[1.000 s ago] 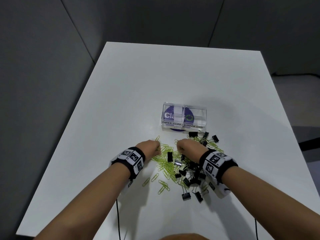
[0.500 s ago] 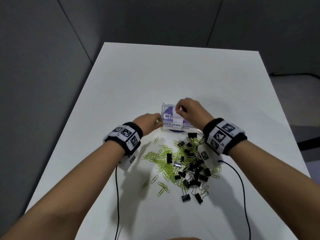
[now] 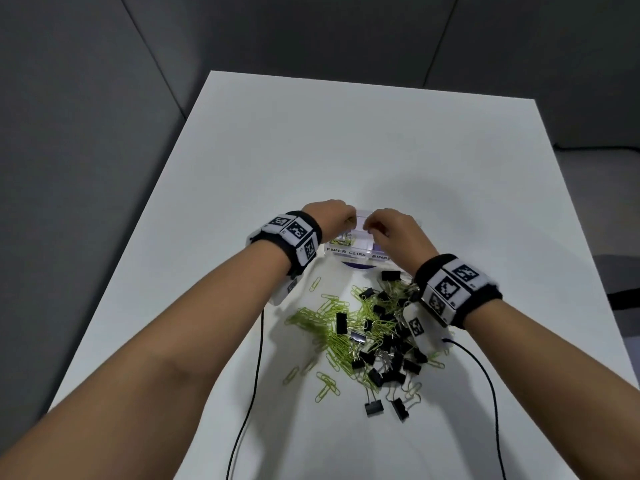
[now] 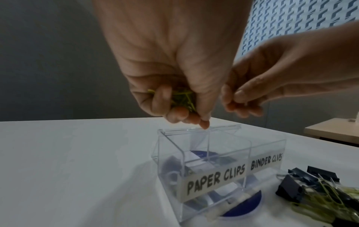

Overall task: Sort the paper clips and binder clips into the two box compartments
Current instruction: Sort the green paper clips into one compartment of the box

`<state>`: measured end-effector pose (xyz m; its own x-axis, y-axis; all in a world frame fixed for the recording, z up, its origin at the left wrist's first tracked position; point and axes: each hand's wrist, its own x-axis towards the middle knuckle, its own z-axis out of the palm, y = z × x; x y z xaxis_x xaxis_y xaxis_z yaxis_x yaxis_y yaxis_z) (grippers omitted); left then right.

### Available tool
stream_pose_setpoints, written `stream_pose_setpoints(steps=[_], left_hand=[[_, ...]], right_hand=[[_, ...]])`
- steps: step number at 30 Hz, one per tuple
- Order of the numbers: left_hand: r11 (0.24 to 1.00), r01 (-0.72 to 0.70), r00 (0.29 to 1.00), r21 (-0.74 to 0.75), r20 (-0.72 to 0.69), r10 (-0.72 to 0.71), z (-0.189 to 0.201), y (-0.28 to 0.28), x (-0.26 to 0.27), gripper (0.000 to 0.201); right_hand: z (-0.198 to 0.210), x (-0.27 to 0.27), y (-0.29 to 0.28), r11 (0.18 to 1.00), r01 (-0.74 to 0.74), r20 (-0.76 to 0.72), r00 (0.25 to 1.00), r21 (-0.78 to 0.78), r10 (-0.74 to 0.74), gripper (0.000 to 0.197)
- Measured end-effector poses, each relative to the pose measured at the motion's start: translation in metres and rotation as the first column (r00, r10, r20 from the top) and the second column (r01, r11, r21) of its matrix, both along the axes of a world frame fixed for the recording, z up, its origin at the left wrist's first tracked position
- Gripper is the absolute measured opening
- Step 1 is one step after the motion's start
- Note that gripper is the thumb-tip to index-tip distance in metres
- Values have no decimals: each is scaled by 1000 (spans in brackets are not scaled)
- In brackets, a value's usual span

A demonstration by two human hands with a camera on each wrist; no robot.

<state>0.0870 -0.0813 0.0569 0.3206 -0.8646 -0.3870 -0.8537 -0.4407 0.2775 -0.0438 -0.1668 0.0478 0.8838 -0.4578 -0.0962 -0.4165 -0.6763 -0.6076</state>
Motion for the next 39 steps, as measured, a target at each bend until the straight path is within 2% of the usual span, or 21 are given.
stream_pose_setpoints(steps=[3,6,9,12,14,18,25,28,33,36,39], left_hand=[[999,44,999,-5,-12,-45,-7,-8,-2,27],[998,64,998,3,-26,-64,-12,-10,-2,34],[991,129,991,-28,50,-127,-12,-4,-7,37],[961,238,966,-144,143,-218,-13,6,-25,26],[938,326,942,-115,123,-312,-23,13,-45,26],[903,430,900,-5,73,-429,-54,31,-73,45],[937,350,933,-1,96,-348,-72,56,-90,42],[950,314,948,-8,51,-313,-70,63,-90,39],[967,253,967,21,-40,-253,-62,66,-78,28],[976,216,975,35,-60,-214,-61,67,-73,25],[985,173,985,-24,11,-173,-60,69,-67,25]], right_hand=[[-11,-24,3,996,-85,-50,995,-32,83,17],[-26,-39,6,983,-163,-188,971,-82,145,19],[-35,-50,3,978,-135,-289,954,-160,84,21],[-41,-58,-1,961,-130,-330,943,-244,43,26],[-45,-62,0,936,-197,-393,917,-292,70,30],[-54,-67,8,904,-260,-439,894,-339,92,34],[-61,-74,23,929,-261,-448,886,-261,123,29],[-57,-73,21,940,-283,-452,875,-191,171,31],[-49,-71,20,965,-247,-463,868,-86,181,19],[-49,-75,22,960,-270,-500,843,-71,200,27],[-48,-75,25,959,-276,-520,830,-68,202,30]])
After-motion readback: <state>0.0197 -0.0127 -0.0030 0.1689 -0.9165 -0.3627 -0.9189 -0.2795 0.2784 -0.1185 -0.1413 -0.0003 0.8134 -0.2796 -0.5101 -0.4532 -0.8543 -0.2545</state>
